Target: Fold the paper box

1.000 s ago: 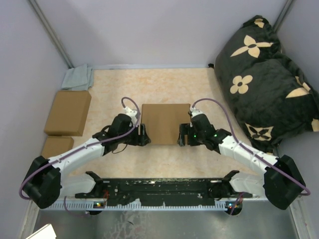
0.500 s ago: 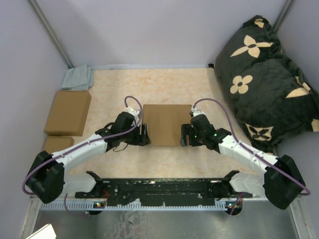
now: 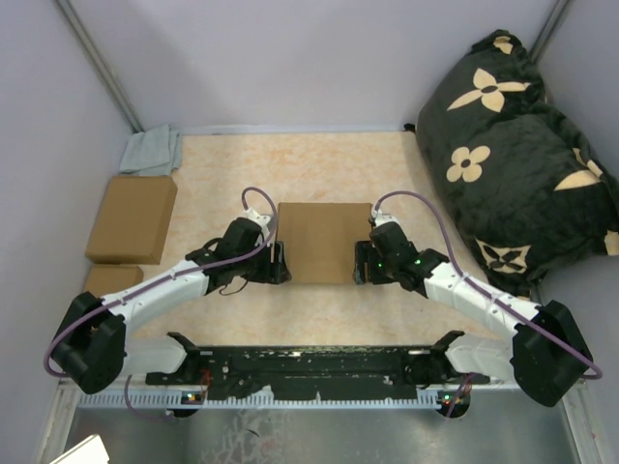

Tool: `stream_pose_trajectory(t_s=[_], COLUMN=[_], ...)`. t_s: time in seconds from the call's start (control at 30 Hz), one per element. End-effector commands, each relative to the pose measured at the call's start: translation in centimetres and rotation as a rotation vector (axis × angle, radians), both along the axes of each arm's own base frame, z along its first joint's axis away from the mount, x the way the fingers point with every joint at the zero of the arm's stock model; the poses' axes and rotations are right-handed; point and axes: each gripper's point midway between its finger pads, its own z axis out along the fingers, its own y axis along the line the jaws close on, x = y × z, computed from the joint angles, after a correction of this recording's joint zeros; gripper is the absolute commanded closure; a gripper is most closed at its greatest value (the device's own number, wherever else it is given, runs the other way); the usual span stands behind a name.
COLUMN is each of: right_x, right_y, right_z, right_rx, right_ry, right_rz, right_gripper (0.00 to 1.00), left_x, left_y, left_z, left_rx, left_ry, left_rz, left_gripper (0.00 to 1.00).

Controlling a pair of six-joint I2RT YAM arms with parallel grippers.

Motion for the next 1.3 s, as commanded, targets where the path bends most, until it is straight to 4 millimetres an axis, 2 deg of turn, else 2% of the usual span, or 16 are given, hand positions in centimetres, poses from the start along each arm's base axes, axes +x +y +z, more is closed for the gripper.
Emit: stream_pose_trajectory(t_s=[0.0,0.53,0.83,1.0,1.13,1.27], right_x=[0.6,-0.1,0.1,0.4,0.7,0.7], right_y=[0.5,1.3,0.4,0.1,-0.1,0.3], right_z=[1.3,0.7,-1.9,-2.9,-2.8,-1.5], right_rx=[0.012,0.063,0.000,-0.028,-0.034,0.004], right_ry=[-0.043,-0.012,0.002,0.005,-0.011,-0.043], right_rz=[0.013,0.031,0.008,-0.006,-0.017,-0.003], right_gripper=[0.34,0.39,0.41,0.44,0.47,0.47], left_x=[0.2,0.0,-0.3,-0.2,-0.1,0.0], left_y=[-0.1,-0.2,-0.1,0.3,0.2,-0.3], left_z=[0.7,0.2,-1.0,-2.5,-3.3,-2.3], left_rx=[0.000,-0.005,0.007,0.039,0.047,0.009], left_ry=[-0.022,-0.004,0.019,0.034,0.047,0.027], left_rz=[0.000,-0.005,-0.006,0.010,0.012,0.003], left_gripper=[0.32,0.34,0.36,0.38,0.41,0.42])
